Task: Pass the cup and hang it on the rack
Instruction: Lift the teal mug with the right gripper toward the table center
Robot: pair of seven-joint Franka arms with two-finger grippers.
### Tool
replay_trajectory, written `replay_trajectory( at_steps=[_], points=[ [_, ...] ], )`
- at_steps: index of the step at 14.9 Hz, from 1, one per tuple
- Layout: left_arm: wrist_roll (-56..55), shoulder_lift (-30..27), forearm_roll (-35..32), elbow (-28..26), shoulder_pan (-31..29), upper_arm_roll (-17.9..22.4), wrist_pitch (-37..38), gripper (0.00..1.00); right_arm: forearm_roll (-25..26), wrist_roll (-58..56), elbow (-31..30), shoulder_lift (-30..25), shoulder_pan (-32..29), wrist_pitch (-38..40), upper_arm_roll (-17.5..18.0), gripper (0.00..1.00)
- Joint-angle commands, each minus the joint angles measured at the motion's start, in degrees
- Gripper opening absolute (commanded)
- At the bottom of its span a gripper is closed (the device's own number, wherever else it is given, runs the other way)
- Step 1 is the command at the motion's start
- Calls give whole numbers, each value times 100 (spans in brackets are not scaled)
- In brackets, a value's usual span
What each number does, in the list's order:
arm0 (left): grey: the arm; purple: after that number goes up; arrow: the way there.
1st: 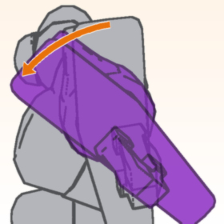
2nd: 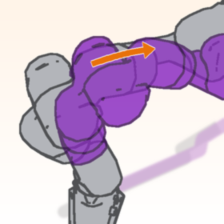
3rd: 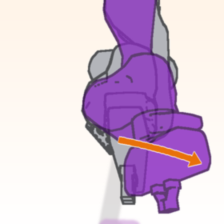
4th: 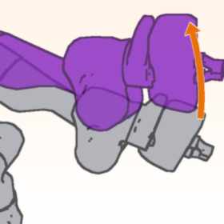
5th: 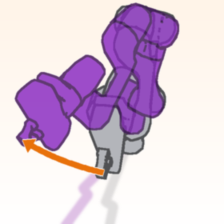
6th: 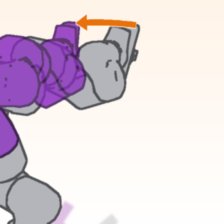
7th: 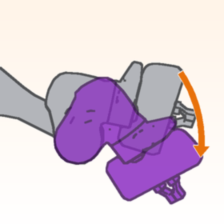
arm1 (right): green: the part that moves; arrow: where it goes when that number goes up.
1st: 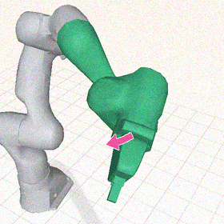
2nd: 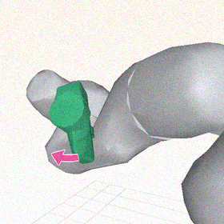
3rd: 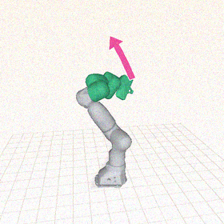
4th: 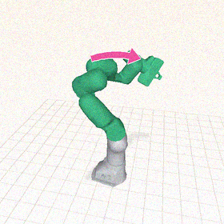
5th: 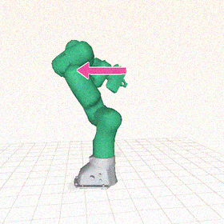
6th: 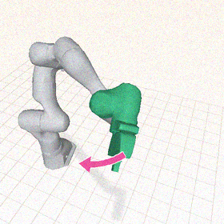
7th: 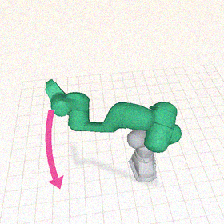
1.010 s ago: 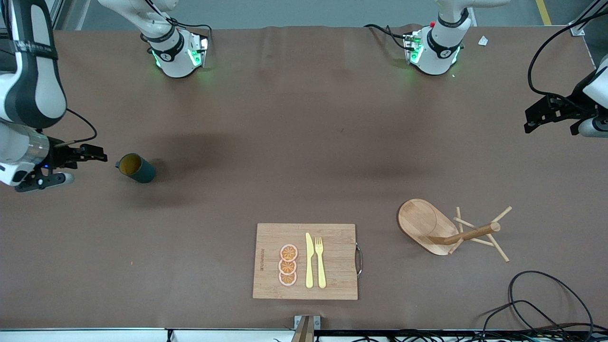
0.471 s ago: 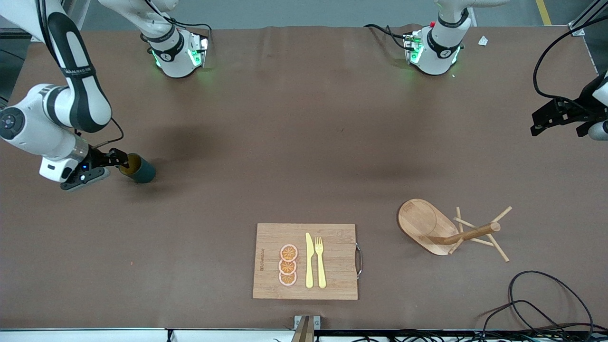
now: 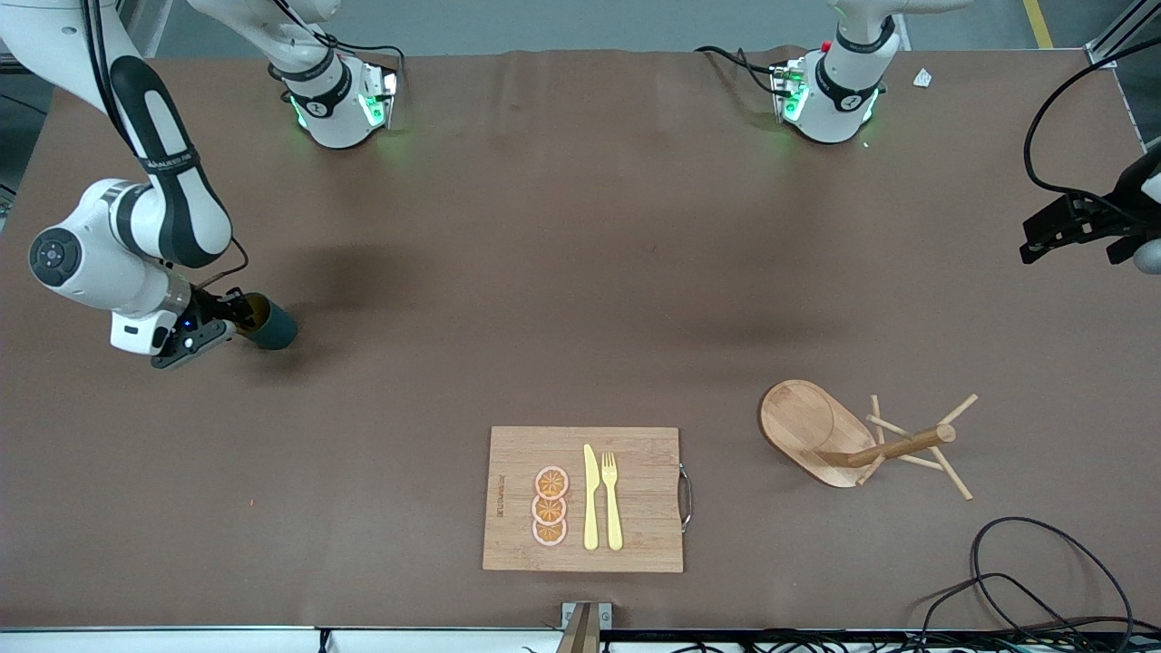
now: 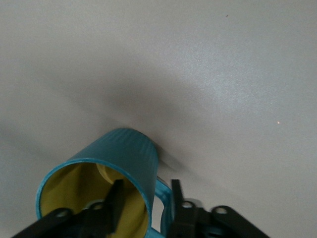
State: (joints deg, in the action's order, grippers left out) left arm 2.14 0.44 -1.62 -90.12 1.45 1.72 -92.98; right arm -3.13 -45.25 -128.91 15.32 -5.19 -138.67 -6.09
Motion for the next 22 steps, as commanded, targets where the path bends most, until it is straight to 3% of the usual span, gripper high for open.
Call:
replay_trajectory(
  at_steps=[1,3,6,10,17,22],
  points=[
    [-12,9,47,29,-14,-5,-36,100,-66,-142,-12,-47,-35,15,29,0],
    [-12,9,47,29,-14,-5,-36,100,-65,33,93,-91,52,225,47,0],
    [-12,35,47,47,-14,-5,-44,100,-57,1033,760,-196,429,1496,56,0],
    [23,44,47,73,-14,-5,-62,100,-57,2825,1394,-284,1351,2449,73,0],
    [15,44,47,65,-5,-13,-53,100,-92,5595,1877,-250,3372,2363,100,0],
    [32,44,47,56,-5,-5,-53,100,-311,6510,2782,707,4375,1924,100,0]
  ],
)
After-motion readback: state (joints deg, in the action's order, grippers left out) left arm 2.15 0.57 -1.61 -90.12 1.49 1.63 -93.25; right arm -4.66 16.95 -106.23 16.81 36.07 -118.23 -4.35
